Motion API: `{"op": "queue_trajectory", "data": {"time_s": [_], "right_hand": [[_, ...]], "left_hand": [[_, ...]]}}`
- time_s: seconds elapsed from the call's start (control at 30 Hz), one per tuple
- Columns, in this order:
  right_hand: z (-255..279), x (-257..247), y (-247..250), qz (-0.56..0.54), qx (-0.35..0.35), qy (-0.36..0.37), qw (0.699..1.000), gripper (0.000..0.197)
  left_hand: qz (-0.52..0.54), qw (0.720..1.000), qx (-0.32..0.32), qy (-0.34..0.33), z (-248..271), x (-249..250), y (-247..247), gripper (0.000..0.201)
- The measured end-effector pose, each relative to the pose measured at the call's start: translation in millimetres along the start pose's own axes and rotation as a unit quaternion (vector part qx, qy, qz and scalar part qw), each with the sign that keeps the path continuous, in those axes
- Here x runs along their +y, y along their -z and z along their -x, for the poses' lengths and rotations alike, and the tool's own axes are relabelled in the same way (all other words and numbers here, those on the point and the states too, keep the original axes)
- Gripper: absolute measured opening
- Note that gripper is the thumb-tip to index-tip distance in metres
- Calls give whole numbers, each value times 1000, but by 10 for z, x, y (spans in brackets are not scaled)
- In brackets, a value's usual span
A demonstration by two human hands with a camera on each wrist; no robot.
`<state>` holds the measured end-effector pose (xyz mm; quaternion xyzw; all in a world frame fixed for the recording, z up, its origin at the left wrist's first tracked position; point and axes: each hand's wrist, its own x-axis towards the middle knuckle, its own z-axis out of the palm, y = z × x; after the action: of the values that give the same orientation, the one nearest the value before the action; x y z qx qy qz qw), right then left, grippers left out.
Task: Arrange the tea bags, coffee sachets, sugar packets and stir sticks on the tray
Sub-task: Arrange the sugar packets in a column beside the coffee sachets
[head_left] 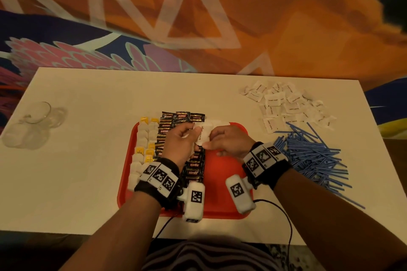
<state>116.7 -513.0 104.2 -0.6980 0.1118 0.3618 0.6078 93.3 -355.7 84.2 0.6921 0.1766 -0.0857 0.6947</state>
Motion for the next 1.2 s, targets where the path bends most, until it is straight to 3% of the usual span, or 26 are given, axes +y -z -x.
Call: {"op": "queue_trajectory", "data": {"time_s": [0.07,0.13,0.23,0.3,0.43,0.53,0.67,0.77,0.87,1.1,1.2], "right_hand": [[-29,14,19,-35,0,5,999,26],[-46,26,20,-91,42,38,994,17],[-85,35,7,-175,98,52,978,13],[-106,69,2,-214,87,41,972,15],[-101,116,-5,-182,50,20,982,21],[-133,102,9,-180,67,15,981,10],[-197,111,51,-227,59,-12,972,25],[-209,168,72,-109,40,27,993,18],[-251,249,70,-6,59,87,994,5],[-422,362,22,28,70,120,990,11],[-480,355,0,-28,87,65,994,22]], "left_hand": [[-56,998,-15,-29,-4,15,14,13],[-80,996,-23,-41,-17,30,16,12],[-30,999,-6,14,-32,16,25,21],[-9,999,-14,42,-37,-14,35,22],[-4,999,-27,32,-66,-21,58,2],[-50,997,-49,17,-114,-30,84,3],[-62,997,-46,21,-161,-59,90,3],[-57,997,-42,30,-207,-90,101,2],[-50,997,-41,44,-244,-131,120,5],[-66,996,-36,50,-340,-201,152,4],[-68,995,-34,61,-390,-222,147,5]]}}
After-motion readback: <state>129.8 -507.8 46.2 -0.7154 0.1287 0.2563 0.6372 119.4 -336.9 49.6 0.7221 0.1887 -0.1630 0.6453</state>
